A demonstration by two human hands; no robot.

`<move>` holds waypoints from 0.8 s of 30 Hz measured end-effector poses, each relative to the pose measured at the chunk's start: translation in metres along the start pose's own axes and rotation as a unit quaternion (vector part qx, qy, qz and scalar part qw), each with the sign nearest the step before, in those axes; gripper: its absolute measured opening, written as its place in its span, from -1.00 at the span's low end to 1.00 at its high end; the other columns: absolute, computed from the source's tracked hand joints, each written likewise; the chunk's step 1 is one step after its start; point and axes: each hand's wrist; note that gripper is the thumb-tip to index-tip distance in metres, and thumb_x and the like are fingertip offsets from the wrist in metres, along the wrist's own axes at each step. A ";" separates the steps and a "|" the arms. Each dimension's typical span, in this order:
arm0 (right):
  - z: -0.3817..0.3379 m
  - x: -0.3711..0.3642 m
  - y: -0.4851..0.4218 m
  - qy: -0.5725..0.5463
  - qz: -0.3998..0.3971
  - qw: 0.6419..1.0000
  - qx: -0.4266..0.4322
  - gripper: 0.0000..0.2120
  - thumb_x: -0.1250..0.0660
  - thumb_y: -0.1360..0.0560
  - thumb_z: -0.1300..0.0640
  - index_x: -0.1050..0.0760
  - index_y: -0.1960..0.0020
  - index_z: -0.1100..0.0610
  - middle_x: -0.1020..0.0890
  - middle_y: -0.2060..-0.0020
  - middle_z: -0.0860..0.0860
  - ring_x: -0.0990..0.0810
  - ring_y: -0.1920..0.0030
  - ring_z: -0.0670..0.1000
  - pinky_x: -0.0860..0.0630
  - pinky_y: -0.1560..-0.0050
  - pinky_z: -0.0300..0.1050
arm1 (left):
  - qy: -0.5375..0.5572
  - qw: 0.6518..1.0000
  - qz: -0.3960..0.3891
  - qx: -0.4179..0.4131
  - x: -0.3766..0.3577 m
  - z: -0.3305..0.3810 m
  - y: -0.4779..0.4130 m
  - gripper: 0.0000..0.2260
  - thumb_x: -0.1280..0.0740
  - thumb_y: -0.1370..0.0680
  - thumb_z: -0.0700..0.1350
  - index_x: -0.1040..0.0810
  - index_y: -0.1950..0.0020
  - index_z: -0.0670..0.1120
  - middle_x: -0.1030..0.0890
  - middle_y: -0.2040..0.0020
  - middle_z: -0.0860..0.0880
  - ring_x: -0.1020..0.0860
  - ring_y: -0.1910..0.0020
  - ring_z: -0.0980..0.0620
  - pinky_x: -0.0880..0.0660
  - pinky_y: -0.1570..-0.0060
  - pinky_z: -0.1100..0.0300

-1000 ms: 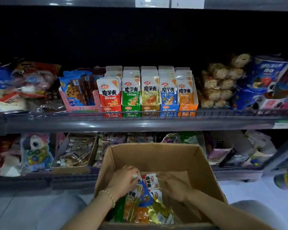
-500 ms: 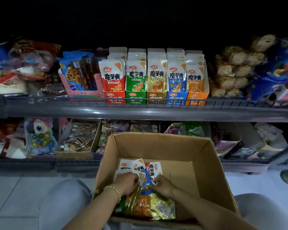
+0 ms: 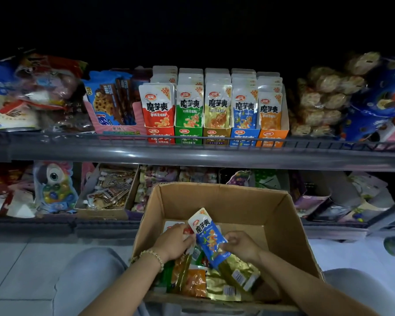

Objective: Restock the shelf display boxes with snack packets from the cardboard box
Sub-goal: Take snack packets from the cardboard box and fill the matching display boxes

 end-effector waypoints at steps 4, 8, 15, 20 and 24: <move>-0.018 0.024 0.027 -0.046 -0.006 0.997 0.053 -0.83 -0.45 -0.42 0.11 -0.58 0.13 0.22 -0.69 0.21 0.15 -0.59 0.15 0.07 -0.43 0.05 -0.05 | 0.187 0.982 -0.021 0.027 0.014 0.014 0.006 -0.59 -0.20 -0.54 0.24 -0.52 -0.24 0.03 -0.60 0.04 0.18 -0.58 0.10 0.21 -0.48 0.13 0.32; -0.050 0.027 0.046 -0.098 -0.023 0.990 0.102 -0.85 -0.43 -0.42 0.17 -0.58 0.09 0.25 -0.69 0.14 0.21 -0.67 0.22 0.01 -0.58 0.13 -0.14 | 0.364 0.931 -0.004 0.011 0.023 0.039 0.013 -0.63 -0.30 -0.50 0.16 -0.57 -0.10 -0.10 -0.66 0.02 0.07 -0.61 0.08 0.19 -0.52 0.15 0.38; -0.090 0.006 0.069 -0.232 -0.022 0.963 0.135 -0.64 -0.48 -0.34 0.15 -0.55 -0.02 0.36 -0.66 0.08 0.32 -0.68 0.24 0.11 -0.63 0.20 -0.08 | 0.485 0.866 0.113 -0.057 0.040 0.067 0.030 -0.81 -0.42 -0.48 -0.17 -0.58 -0.07 -0.15 -0.70 0.06 -0.02 -0.67 0.17 0.11 -0.53 0.28 0.35; -0.104 0.009 0.083 -0.206 -0.065 0.966 0.144 -0.68 -0.40 -0.43 0.20 -0.55 -0.16 0.27 -0.66 -0.01 0.24 -0.68 0.09 0.10 -0.62 0.07 -0.11 | 0.500 0.846 0.162 -0.090 0.064 0.068 0.036 -0.89 -0.39 -0.50 -0.20 -0.57 -0.01 -0.13 -0.70 0.13 0.02 -0.67 0.21 0.13 -0.53 0.31 0.35; -0.108 0.016 0.088 -0.161 -0.020 0.970 0.179 -0.74 -0.34 -0.49 0.26 -0.56 -0.18 0.22 -0.69 0.00 0.16 -0.68 0.02 0.10 -0.60 0.05 -0.15 | 0.476 0.851 0.196 -0.104 0.078 0.063 0.039 -0.93 -0.34 -0.54 -0.17 -0.57 0.02 -0.03 -0.70 0.17 0.10 -0.67 0.20 0.13 -0.58 0.23 0.21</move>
Point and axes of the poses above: each hand's wrist, its own y-axis away from the middle knuckle, its own x-axis out of the back of the hand, z = x × y
